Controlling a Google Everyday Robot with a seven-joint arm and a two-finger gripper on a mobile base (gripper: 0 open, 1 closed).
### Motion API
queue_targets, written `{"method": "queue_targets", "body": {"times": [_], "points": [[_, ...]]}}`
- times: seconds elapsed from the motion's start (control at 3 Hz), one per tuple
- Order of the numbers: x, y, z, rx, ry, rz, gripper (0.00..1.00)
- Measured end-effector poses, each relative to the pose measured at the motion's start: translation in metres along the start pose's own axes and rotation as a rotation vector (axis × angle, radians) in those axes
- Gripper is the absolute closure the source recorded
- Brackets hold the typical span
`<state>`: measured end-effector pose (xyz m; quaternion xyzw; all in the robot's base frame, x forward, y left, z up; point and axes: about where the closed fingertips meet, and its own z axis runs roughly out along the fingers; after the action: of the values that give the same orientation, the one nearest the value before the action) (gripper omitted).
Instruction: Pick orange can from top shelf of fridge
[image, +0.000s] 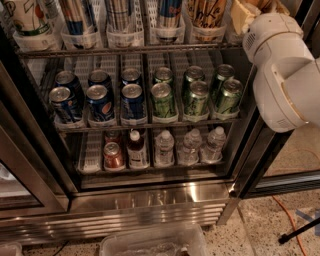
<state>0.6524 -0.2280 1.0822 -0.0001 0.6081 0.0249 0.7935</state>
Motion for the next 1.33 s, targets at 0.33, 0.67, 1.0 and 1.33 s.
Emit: {"method": "queue_targets", "body": {"times": [0.33, 0.67, 1.0, 1.33], "points": [[-0.009, 0.000, 0.001, -0.003, -0.031, -0.008, 1.00], [-0.017, 0.001, 0.000, -0.008, -0.054, -0.019, 1.00], [-0.023, 0.002, -0.002, -0.016, -0.073, -0.028, 1.00], [-0.028, 0.002, -0.009, -0.023, -0.089, -0.034, 1.00]]}}
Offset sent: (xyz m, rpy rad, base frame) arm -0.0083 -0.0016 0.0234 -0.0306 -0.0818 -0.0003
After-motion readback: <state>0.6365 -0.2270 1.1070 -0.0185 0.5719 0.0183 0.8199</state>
